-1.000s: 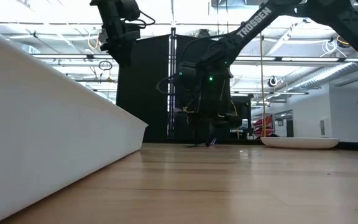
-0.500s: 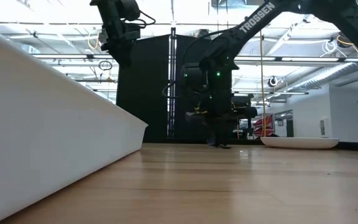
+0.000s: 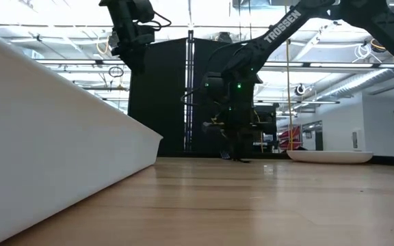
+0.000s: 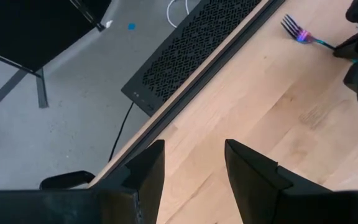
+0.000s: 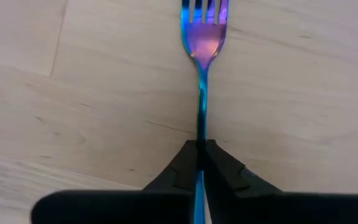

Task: Sort silverware
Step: Put the iridescent fork into the cutlery tray

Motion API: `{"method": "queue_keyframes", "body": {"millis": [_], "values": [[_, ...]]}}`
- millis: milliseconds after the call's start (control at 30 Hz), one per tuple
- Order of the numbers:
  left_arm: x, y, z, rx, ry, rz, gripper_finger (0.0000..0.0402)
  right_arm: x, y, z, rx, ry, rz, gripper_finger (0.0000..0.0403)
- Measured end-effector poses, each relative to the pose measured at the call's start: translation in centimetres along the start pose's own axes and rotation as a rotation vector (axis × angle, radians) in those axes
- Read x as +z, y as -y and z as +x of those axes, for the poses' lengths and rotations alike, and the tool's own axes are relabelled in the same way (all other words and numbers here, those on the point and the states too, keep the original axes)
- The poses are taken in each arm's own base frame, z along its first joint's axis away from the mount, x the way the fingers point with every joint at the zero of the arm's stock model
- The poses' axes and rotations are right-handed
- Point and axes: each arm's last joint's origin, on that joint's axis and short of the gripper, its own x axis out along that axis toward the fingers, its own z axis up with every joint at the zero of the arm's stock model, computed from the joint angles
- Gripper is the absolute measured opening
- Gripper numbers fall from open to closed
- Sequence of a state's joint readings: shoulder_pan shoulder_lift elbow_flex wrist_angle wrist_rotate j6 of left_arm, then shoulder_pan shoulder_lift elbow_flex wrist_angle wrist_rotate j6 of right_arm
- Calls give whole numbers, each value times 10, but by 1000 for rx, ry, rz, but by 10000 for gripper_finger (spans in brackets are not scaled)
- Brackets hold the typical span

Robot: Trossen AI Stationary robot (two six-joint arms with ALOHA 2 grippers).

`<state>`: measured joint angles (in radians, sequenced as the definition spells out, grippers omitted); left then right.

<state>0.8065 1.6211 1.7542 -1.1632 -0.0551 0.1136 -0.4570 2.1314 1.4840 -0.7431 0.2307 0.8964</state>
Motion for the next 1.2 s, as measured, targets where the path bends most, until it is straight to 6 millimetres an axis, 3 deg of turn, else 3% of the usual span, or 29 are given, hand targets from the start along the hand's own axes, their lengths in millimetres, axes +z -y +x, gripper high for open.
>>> {"method": "queue_keyframes", "body": {"millis": [267,400,633,900,1067,1200], "values": [[0,0,0,0,0,-3,169,-4,-2,-5,13,-15,-32,2],[0,2,0,-82,2,-20,169,-9,-1,-21,30,-34,-53,1],[-7,6,16,-189,-17,-114,169,-3,7,-72,107,50,-74,1],[-40,18,62,-455,-78,-283,169,1,32,-142,191,180,-69,0],[-44,50,87,-778,-3,-445,169,0,45,-189,320,301,-36,0],[-34,89,90,-935,92,-525,169,-3,49,-219,446,392,-16,0]]}}
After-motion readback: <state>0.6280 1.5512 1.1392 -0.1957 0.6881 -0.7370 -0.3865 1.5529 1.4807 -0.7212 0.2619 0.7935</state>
